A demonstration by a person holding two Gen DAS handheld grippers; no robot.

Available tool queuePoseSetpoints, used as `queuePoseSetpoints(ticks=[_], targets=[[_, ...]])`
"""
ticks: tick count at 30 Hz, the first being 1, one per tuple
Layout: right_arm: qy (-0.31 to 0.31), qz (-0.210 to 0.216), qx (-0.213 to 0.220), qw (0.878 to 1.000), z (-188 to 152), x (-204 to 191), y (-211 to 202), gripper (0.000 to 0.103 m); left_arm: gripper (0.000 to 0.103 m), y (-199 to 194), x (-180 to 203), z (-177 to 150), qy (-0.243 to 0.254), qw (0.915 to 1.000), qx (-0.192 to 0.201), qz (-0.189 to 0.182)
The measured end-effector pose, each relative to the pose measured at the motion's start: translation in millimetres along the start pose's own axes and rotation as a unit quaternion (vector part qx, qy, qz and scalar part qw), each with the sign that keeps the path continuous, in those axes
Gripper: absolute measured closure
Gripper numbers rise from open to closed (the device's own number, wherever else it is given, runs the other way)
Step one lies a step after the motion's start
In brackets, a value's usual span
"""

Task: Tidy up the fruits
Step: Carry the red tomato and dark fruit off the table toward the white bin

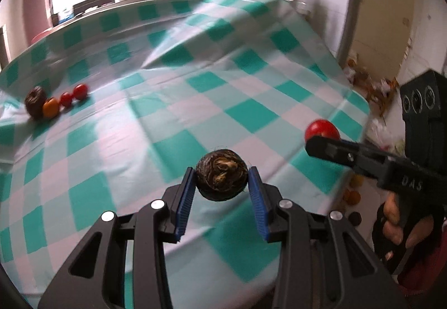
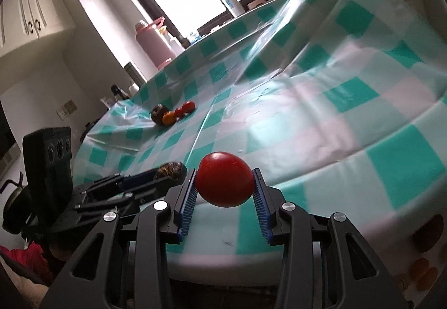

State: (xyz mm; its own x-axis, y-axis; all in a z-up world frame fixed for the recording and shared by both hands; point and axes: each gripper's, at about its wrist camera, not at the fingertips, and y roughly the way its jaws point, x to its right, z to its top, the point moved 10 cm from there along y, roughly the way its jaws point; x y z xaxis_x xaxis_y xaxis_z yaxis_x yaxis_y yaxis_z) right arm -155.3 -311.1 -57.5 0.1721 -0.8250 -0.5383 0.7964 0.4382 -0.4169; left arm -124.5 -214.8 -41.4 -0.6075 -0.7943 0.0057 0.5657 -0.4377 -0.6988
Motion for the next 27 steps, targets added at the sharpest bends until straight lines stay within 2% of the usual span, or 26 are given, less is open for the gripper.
queuePoseSetpoints(ticks=[9,16,22,27], targets=[[0.023,-0.002,0.031,0.999,0.3,33.0,-29.3,0.064,0.064,12.6,50.8,-4.2,0.063,0.9978,-0.014,-0.017],[0.035,-0.011,0.048,0.998,-4.6,55.7,-50.4,0.064,0.064,18.1,92.1,-3.2,0.113,0.9928,-0.018,-0.033],[0.05,-0.051,0.067,0.995,-10.7,88.9,-82.4,0.064,0.064,23.0,144.0,-7.2,0.176,0.9823,-0.02,-0.061],[0.091,-0.112,0.077,0.987,-23.2,134.1,-113.3,0.064,0.064,30.9,190.5,-22.8,0.231,0.9679,-0.032,-0.094]])
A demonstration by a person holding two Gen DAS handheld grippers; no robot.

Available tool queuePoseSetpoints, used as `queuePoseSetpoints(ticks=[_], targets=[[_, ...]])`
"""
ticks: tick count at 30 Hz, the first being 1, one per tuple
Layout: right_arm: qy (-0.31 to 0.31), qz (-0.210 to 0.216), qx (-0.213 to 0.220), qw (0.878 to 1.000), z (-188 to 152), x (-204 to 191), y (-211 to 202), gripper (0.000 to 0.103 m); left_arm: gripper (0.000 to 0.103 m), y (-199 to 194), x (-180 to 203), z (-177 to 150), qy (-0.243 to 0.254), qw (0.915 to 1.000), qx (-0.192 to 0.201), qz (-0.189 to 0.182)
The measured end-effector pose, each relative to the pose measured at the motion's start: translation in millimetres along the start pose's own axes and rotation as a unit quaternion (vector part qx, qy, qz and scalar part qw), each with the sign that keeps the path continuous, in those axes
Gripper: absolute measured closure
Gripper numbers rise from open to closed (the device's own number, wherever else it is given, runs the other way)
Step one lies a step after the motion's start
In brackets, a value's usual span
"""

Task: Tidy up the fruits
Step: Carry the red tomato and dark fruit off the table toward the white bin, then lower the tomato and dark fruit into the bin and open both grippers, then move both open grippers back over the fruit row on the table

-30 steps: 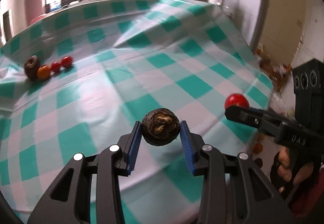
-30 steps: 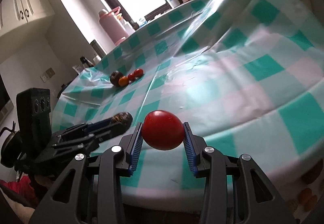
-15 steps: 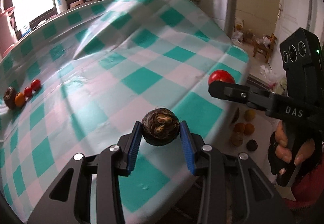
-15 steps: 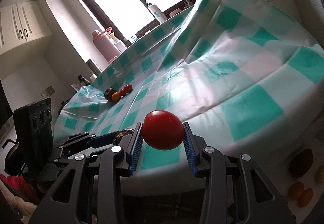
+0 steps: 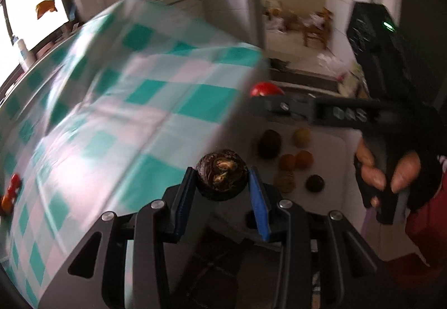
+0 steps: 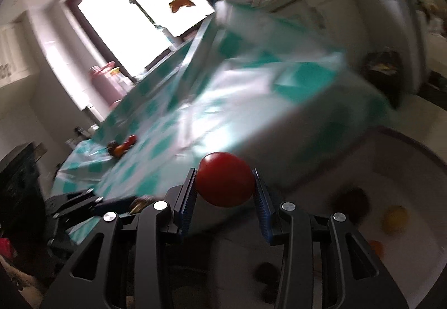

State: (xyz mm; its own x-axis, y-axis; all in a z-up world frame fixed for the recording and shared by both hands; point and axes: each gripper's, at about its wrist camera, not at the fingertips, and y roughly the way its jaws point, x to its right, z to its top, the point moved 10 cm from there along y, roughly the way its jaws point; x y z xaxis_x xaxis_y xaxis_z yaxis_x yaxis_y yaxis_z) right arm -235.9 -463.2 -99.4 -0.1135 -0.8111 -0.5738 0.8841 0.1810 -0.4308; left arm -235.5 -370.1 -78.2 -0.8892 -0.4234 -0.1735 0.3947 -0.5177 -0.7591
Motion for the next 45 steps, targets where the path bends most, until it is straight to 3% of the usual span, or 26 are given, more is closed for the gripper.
queuePoseSetpoints(ticks=[3,7,11,15,23,30,32,33,35,38,43,45], targets=[[0.024,-0.045,-0.007,0.999,-6.7,28.0,-2.6,0.064,0.064,12.9,26.6,-2.7,0.035,0.9991,-0.013,-0.021],[0.046,-0.124,-0.05,0.99,-23.2,65.1,7.6,0.064,0.064,39.4,55.8,-13.2,0.081,0.9953,-0.042,-0.033],[0.029,-0.234,-0.109,0.966,-45.6,105.0,17.9,0.064,0.064,72.7,78.6,-30.1,0.109,0.9887,-0.087,-0.055],[-0.013,-0.29,-0.168,0.942,-66.6,123.7,21.7,0.064,0.064,98.0,100.1,-48.8,0.139,0.9794,-0.127,-0.073],[-0.031,-0.315,-0.253,0.914,-99.3,142.3,28.4,0.064,0.064,143.5,120.8,-82.3,0.148,0.9637,-0.195,-0.106],[-0.055,-0.322,-0.287,0.901,-111.6,144.8,37.6,0.063,0.064,149.6,121.3,-97.8,0.153,0.96,-0.209,-0.106],[-0.053,-0.324,-0.287,0.9,-112.7,144.5,36.4,0.059,0.062,147.6,118.9,-96.0,0.144,0.9619,-0.205,-0.109],[-0.049,-0.325,-0.284,0.901,-112.5,145.3,35.2,0.052,0.06,145.8,115.6,-94.3,0.14,0.9631,-0.203,-0.109],[-0.041,-0.323,-0.281,0.903,-110.8,145.4,34.4,0.046,0.041,142.8,110.5,-90.6,0.132,0.9663,-0.193,-0.107],[-0.04,-0.325,-0.281,0.902,-109.3,145.4,34.7,0.04,0.025,131.7,108.9,-83.2,0.126,0.9719,-0.169,-0.105],[-0.034,-0.323,-0.278,0.904,-105.4,146.8,35.3,0.032,0.02,111.4,101.3,-62.2,0.119,0.9803,-0.122,-0.1],[-0.028,-0.326,-0.274,0.904,-100.5,149.2,32.8,0.032,0.02,91.7,91.7,-44.2,0.109,0.9874,-0.072,-0.089]])
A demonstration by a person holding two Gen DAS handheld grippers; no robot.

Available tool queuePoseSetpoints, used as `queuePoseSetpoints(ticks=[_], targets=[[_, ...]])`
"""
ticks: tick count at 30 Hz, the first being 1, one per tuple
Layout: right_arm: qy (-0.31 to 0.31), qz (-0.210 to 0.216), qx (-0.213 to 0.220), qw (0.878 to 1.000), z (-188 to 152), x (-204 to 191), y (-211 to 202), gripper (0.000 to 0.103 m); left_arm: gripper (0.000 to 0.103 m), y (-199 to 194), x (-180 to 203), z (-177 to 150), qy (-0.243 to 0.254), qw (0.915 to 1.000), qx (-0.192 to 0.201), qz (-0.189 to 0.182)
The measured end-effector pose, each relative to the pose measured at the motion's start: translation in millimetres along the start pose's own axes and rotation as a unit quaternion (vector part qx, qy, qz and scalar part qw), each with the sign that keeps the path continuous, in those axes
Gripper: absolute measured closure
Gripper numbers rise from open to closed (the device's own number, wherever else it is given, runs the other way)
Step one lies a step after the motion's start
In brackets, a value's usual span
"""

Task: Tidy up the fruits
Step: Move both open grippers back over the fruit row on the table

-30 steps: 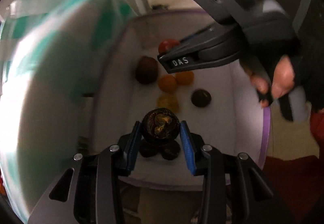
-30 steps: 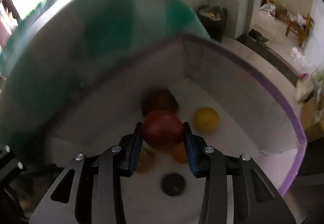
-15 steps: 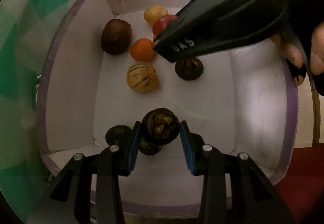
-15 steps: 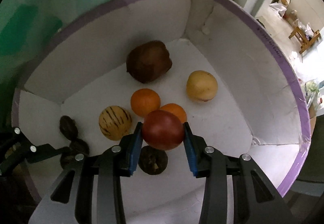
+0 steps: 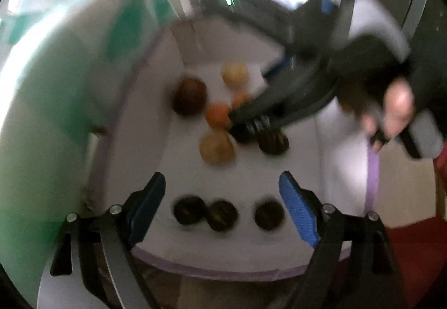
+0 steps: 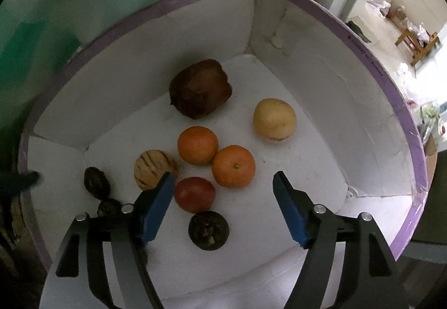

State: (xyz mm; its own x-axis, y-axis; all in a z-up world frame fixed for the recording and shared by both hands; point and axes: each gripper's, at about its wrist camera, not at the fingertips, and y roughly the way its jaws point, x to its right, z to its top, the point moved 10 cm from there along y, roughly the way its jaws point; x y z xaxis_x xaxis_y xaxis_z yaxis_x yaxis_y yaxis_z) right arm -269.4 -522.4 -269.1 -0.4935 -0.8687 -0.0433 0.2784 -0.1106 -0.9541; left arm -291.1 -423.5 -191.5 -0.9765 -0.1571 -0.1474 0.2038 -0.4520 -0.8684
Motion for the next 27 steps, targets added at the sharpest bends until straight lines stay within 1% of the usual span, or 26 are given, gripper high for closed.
queuePoseSetpoints(ticks=[1,3,4,5,6,7,8,9,10,11,12,13,14,15,16,17,19,21,22,23,24,25,26,27], targets=[[0.002,-0.001,0.002,1.0,-3.1,3.1,-4.2,0.032,0.02,-15.5,-1.9,5.6,-0.008,0.9996,0.027,0.005],[0.01,-0.002,0.021,1.0,0.7,3.1,-12.6,0.032,0.018,-53.7,-15.0,20.0,-0.035,0.9952,0.091,0.012],[0.013,-0.004,0.029,0.999,4.4,6.1,-15.6,0.031,0.013,-70.0,-24.9,25.6,-0.048,0.992,0.116,0.018],[0.021,-0.006,0.047,0.999,10.1,7.3,-24.4,0.03,0.008,-90.0,-39.4,30.0,-0.067,0.9868,0.145,0.027],[0.027,-0.005,0.064,0.998,15.7,7.6,-33.0,0.027,0.007,-103.4,-58.0,36.0,-0.085,0.9818,0.165,0.039],[0.033,0.0,0.084,0.996,22.5,6.4,-43.6,0.026,0.004,-119.3,-72.9,34.5,-0.105,0.9764,0.182,0.051],[0.036,0.008,0.103,0.994,29.6,4.7,-53.5,0.026,0.002,-136.0,-95.2,31.0,-0.131,0.9692,0.198,0.065],[0.039,0.017,0.123,0.991,36.4,1.0,-63.3,0.025,0.002,-150.8,-117.3,23.7,-0.157,0.9625,0.208,0.077],[0.039,0.031,0.15,0.987,44.2,-6.1,-77.5,0.024,0.002,-164.0,-145.8,12.0,-0.189,0.9538,0.213,0.096],[0.038,0.045,0.171,0.983,49.7,-12.0,-89.3,0.021,0.002,-172.4,-164.2,4.1,-0.209,0.948,0.214,0.109],[0.035,0.059,0.191,0.979,53.6,-18.4,-100.3,0.019,0.002,-183.3,-189.9,-8.4,-0.237,0.9396,0.211,0.129],[0.023,0.084,0.224,0.971,59.9,-34.2,-118.1,0.019,0.002,-192.3,-221.3,-28.8,-0.276,0.9268,0.204,0.153],[0.013,0.1,0.242,0.965,62.4,-46.1,-129.2,0.018,0.002,-200.2,-243.0,-45.2,-0.303,0.9169,0.199,0.167],[-0.005,0.12,0.262,0.958,65.7,-64.6,-142.1,0.016,0.002,-208.2,-266.3,-63.2,-0.335,0.9044,0.194,0.18],[-0.017,0.129,0.271,0.954,66.1,-76.9,-149.1,0.016,0.002,-214.2,-282.0,-75.7,-0.356,0.8952,0.191,0.188],[-0.041,0.139,0.279,0.949,68.5,-97.9,-158.1,0.016,0.002,-225.7,-306.7,-96.7,-0.386,0.8798,0.187,0.205],[-0.079,0.156,0.286,0.942,68.5,-139.5,-172.1,0.016,0.002,-236.4,-336.3,-123.2,-0.416,0.8605,0.186,0.228],[-0.116,0.184,0.28,0.935,72.2,-182.8,-185.5,0.016,0.002,-252.6,-369.9,-152.7,-0.433,0.8421,0.182,0.266],[-0.13,0.193,0.278,0.932,74.7,-201.3,-190.3,0.016,0.002,-258.9,-385.4,-168.4,-0.438,0.8341,0.177,0.285],[-0.147,0.202,0.277,0.928,78.3,-226.3,-195.6,0.016,0.002,-266.0,-395.4,-179.9,-0.443,0.8282,0.173,0.297],[-0.162,0.206,0.276,0.925,82.5,-246.3,-199.3,0.016,0.002,-273.3,-406.5,-194.1,-0.451,0.8196,0.169,0.31],[-0.173,0.207,0.274,0.923,83.1,-261.0,-205.5,0.016,0.002,-277.1,-417.5,-208.8,-0.462,0.8093,0.169,0.321],[-0.193,0.204,0.274,0.92,89.1,-288.0,-208.3,0.016,0.002,-282.5,-432.5,-227.8,-0.482,0.7925,0.171,0.332],[-0.207,0.202,0.273,0.918,94.4,-305.8,-206.6,0.016,0.002,-288.9,-441.0,-242.4,-0.499,0.7788,0.174,0.337]])
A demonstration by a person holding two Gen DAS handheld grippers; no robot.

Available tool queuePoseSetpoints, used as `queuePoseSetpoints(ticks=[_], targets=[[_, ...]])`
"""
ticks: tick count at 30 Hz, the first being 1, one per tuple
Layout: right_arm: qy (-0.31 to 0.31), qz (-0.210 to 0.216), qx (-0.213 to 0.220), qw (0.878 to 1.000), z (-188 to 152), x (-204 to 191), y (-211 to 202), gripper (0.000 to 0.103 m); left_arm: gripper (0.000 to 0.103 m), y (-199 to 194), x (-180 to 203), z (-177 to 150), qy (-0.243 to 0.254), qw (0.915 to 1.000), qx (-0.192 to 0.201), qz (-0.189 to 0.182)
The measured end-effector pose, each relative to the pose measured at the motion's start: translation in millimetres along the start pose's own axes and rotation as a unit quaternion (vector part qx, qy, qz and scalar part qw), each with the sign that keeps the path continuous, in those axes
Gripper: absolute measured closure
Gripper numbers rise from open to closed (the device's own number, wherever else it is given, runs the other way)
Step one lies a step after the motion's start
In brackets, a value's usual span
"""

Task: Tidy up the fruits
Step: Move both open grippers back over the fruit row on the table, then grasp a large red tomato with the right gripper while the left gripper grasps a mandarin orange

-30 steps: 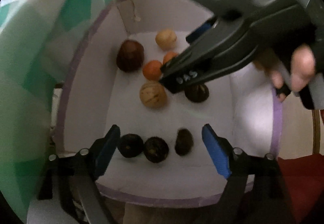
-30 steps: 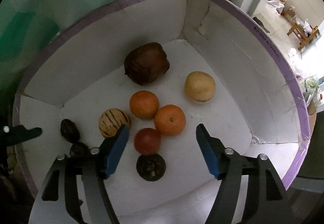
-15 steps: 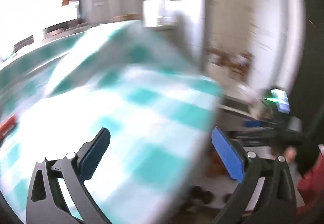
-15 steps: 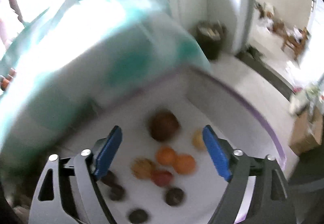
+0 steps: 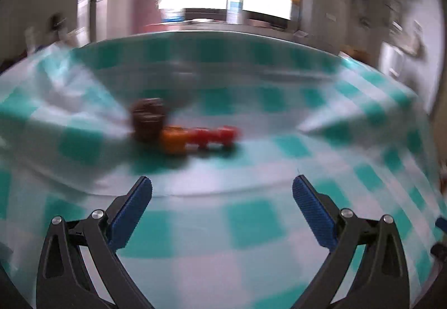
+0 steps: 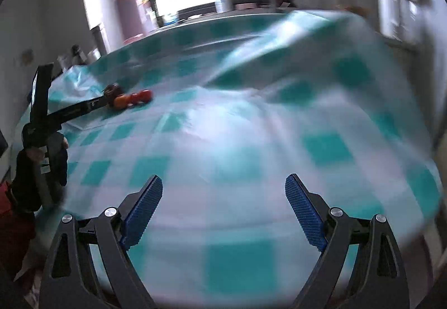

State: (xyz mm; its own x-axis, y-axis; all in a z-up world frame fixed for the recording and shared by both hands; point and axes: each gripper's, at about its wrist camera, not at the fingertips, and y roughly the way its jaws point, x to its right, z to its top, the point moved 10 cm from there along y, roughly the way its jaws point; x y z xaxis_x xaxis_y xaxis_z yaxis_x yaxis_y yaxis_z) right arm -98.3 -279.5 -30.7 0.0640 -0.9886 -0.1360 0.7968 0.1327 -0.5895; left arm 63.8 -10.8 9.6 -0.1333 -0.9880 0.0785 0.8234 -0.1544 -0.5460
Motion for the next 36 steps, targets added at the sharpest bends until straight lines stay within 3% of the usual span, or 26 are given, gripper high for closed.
queuePoseSetpoints(ticks=[3,6,8,11,17,20,23,30,36], targets=[[-0.037,0.005,-0.023,0.999,23.2,-41.8,40.0,0.016,0.002,0.2,-60.7,4.4,-0.101,0.9943,0.006,0.036],[-0.051,0.029,-0.049,0.997,46.9,-77.8,86.7,0.016,0.002,-9.1,-109.9,0.9,-0.212,0.975,0.013,0.065],[-0.064,0.037,-0.063,0.995,61.5,-100.6,116.8,0.017,0.002,-16.0,-129.4,-5.6,-0.247,0.9647,0.017,0.089],[-0.088,0.034,-0.086,0.992,79.2,-133.5,166.0,0.022,0.002,-19.8,-146.6,-16.0,-0.277,0.954,0.007,0.114],[-0.14,0.008,-0.121,0.983,103.0,-170.4,242.3,0.032,0.002,-13.1,-159.4,-32.2,-0.33,0.939,-0.02,0.096],[-0.141,0.017,-0.134,0.981,111.6,-178.4,265.7,0.038,0.002,-15.3,-161.8,-36.2,-0.347,0.9331,-0.022,0.093],[-0.148,0.017,-0.143,0.978,114.8,-183.4,281.9,0.043,0.002,-14.4,-158.8,-35.6,-0.354,0.9309,-0.021,0.089],[-0.141,0.033,-0.144,0.979,126.6,-187.1,304.3,0.06,0.002,-10.9,-147.5,-33.5,-0.334,0.9379,-0.022,0.09],[-0.103,0.075,-0.124,0.984,118.7,-172.8,271.4,0.063,0.002,1.3,-130.6,-36.0,-0.301,0.9493,-0.045,0.078]])
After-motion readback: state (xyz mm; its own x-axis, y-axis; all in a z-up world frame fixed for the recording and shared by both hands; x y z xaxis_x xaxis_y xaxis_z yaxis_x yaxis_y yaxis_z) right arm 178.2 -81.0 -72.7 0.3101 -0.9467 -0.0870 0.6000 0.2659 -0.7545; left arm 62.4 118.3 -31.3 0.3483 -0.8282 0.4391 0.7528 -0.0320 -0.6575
